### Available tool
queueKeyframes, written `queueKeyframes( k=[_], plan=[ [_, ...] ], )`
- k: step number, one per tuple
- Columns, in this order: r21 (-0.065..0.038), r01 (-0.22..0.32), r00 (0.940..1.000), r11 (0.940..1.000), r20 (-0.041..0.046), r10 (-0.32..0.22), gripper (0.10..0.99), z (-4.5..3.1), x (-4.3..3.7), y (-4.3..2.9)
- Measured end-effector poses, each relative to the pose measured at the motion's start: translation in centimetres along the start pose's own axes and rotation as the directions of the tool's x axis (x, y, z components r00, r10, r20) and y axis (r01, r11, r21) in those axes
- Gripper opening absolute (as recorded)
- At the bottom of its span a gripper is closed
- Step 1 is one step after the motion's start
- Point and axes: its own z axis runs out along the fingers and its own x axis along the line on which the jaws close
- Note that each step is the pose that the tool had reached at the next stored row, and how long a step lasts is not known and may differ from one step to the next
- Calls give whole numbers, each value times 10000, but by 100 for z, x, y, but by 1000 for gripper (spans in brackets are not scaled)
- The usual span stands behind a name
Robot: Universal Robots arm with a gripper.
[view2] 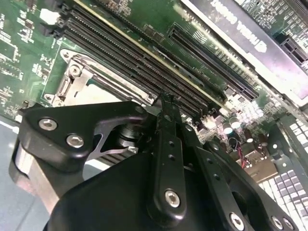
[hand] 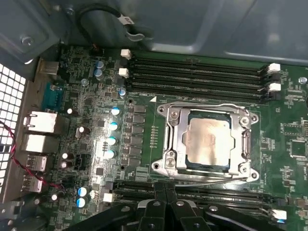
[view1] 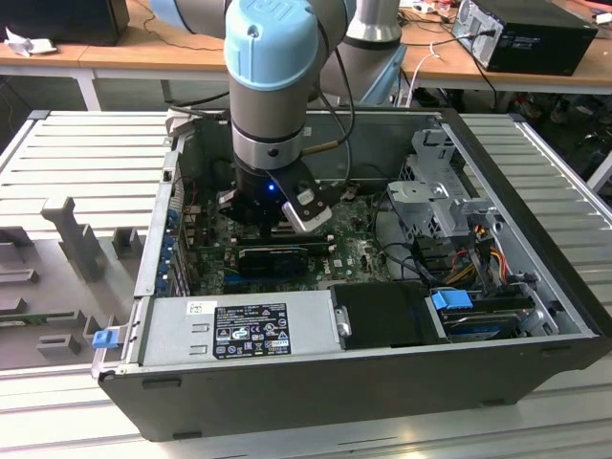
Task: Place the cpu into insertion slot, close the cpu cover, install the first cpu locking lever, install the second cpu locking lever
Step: 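Install the second cpu locking lever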
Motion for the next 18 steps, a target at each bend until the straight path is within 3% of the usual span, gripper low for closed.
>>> queueKeyframes(
  k=[4, 7, 18],
  plan=[
    [-39, 3, 10000, 10000, 2, -3, 106, 53, 14, -10],
    [-231, 2, 10000, 9997, 21, -2, 106, 79, 17, -14],
    [-577, 7, 10000, 9983, 50, -4, 106, 127, 19, -2]
  ],
)
